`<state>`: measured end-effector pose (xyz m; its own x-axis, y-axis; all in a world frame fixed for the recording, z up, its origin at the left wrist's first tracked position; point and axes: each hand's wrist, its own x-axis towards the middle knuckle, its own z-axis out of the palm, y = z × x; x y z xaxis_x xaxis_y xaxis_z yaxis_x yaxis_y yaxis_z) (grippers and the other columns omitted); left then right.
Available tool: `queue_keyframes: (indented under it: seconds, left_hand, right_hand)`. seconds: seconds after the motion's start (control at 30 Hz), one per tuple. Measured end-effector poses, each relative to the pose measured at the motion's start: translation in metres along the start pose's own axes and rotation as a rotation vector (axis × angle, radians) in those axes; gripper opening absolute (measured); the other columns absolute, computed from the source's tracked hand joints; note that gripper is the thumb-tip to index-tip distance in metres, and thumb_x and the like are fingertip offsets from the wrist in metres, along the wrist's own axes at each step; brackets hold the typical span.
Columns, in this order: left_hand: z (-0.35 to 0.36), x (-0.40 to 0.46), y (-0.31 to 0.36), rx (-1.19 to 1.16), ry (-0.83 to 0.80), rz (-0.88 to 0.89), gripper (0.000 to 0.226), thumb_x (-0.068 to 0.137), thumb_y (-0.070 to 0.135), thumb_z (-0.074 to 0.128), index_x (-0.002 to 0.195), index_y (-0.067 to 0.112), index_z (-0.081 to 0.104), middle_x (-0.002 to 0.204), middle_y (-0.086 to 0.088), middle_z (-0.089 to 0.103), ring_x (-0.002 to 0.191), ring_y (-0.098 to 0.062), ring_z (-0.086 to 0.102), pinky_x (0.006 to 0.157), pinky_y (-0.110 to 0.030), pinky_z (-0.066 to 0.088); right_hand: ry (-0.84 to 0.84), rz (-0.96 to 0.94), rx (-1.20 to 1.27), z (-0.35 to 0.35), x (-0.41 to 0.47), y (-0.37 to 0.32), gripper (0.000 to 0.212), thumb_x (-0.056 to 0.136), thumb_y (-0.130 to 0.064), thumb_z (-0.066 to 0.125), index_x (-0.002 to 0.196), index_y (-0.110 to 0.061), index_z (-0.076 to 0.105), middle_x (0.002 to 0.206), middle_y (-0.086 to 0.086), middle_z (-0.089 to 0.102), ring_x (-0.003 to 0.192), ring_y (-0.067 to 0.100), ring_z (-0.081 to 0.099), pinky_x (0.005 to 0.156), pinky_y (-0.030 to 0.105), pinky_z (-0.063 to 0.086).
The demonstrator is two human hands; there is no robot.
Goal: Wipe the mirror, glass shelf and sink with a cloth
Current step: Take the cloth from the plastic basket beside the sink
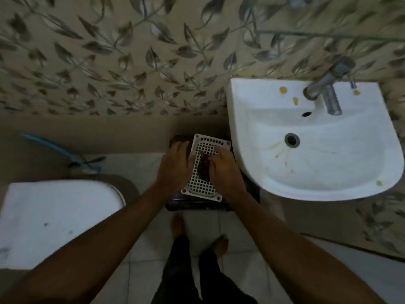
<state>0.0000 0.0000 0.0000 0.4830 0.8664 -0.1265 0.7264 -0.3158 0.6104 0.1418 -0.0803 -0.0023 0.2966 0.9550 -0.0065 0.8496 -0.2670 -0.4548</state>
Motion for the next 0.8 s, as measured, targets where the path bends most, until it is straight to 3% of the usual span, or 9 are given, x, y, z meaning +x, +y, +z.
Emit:
queue_keyframes:
  seconds: [0.1,0.2,0.3,0.43,0.6,0.7,0.77,0.8]
  left_hand:
    - [0.032,0.005,-0.019,-0.044,-0.117,-0.08,0.063,0.098,0.05,0.029,0.136,0.005,0.054,0.132,-0.02,0.057,0.117,-0.039,0.058,0.095,-0.047,0.049]
    - [0.064,0.009,-0.038,-0.095,-0.264,-0.145,0.052,0.103,0.035,0.045,0.147,0.007,0.044,0.145,-0.019,0.048,0.132,-0.036,0.048,0.109,-0.047,0.041]
    - [0.081,0.016,-0.053,-0.164,-0.326,-0.165,0.054,0.103,0.026,0.049,0.151,0.007,0.037,0.149,-0.019,0.043,0.137,-0.034,0.043,0.115,-0.04,0.035]
    - [0.092,0.022,-0.07,-0.271,-0.382,-0.216,0.049,0.103,0.017,0.05,0.15,0.009,0.038,0.148,-0.017,0.042,0.134,-0.029,0.045,0.104,-0.021,0.03]
    - [0.103,0.028,-0.092,-0.328,-0.383,-0.28,0.049,0.103,0.018,0.051,0.15,0.012,0.04,0.149,-0.014,0.043,0.134,-0.027,0.047,0.112,-0.031,0.036]
    - [0.108,0.03,-0.099,-0.386,-0.378,-0.313,0.049,0.102,0.019,0.05,0.149,0.015,0.042,0.148,-0.012,0.044,0.13,-0.026,0.052,0.114,-0.042,0.041]
    - [0.11,0.03,-0.1,-0.399,-0.385,-0.327,0.048,0.102,0.019,0.05,0.149,0.016,0.043,0.147,-0.011,0.045,0.128,-0.025,0.053,0.114,-0.037,0.04]
    - [0.11,0.029,-0.098,-0.393,-0.383,-0.327,0.047,0.102,0.018,0.05,0.149,0.015,0.043,0.147,-0.01,0.045,0.128,-0.025,0.053,0.112,-0.03,0.038]
  right_hand:
    - [-0.165,0.18,0.063,0.04,0.004,0.013,0.042,0.089,-0.017,0.039,0.11,0.003,0.069,0.122,0.02,0.063,0.116,0.036,0.057,0.105,0.044,0.046]
    - [-0.365,0.33,0.051,0.069,0.01,0.035,0.025,0.093,-0.01,0.052,0.109,0.001,0.068,0.121,0.021,0.06,0.113,0.036,0.057,0.1,0.039,0.047]
    - [-0.471,0.415,0.097,0.091,0.025,0.048,0.03,0.095,-0.014,0.057,0.121,-0.001,0.064,0.127,0.021,0.059,0.118,0.035,0.056,0.104,0.038,0.044]
    - [-0.412,0.572,0.186,0.114,0.047,0.056,0.041,0.095,-0.013,0.058,0.136,-0.007,0.056,0.138,0.015,0.054,0.129,0.033,0.051,0.111,0.037,0.04]
    - [-0.381,0.703,0.084,0.145,0.063,0.063,0.059,0.098,-0.021,0.058,0.152,-0.012,0.034,0.152,0.017,0.037,0.139,0.034,0.037,0.118,0.037,0.031]
    - [-0.45,0.674,-0.043,0.16,0.064,0.067,0.088,0.091,-0.032,0.069,0.158,-0.011,0.016,0.158,0.019,0.027,0.148,0.037,0.02,0.123,0.045,0.022]
    - [-0.452,0.702,-0.044,0.166,0.061,0.073,0.096,0.087,-0.03,0.074,0.158,-0.01,0.012,0.159,0.017,0.025,0.149,0.035,0.019,0.123,0.045,0.022]
    - [-0.445,0.694,-0.062,0.167,0.061,0.075,0.09,0.087,-0.027,0.074,0.157,-0.011,0.019,0.157,0.016,0.029,0.147,0.034,0.025,0.121,0.045,0.026]
